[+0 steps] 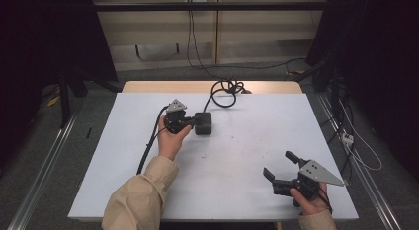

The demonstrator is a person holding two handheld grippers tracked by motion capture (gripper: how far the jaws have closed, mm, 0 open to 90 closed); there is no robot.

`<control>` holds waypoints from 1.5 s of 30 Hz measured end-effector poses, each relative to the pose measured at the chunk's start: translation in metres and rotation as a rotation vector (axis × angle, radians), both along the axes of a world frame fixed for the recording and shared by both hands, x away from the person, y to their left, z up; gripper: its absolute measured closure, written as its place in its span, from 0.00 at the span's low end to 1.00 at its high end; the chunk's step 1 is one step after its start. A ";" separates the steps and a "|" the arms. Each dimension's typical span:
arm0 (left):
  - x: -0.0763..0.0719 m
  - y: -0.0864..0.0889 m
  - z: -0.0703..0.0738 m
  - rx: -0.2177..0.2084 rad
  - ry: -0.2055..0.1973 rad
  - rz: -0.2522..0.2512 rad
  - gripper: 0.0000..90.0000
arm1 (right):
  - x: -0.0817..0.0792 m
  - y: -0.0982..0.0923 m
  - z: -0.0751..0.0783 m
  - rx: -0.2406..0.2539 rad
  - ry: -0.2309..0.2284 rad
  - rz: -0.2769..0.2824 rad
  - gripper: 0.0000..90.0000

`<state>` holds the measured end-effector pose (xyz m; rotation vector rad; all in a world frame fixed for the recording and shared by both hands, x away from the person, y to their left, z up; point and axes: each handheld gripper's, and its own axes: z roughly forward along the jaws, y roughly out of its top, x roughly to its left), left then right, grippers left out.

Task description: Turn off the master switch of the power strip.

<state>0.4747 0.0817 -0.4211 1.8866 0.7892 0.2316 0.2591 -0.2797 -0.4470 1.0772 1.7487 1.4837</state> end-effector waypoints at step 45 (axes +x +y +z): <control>0.009 -0.009 -0.006 0.022 -0.004 0.003 1.00 | 0.000 0.000 0.000 0.003 0.001 0.005 0.02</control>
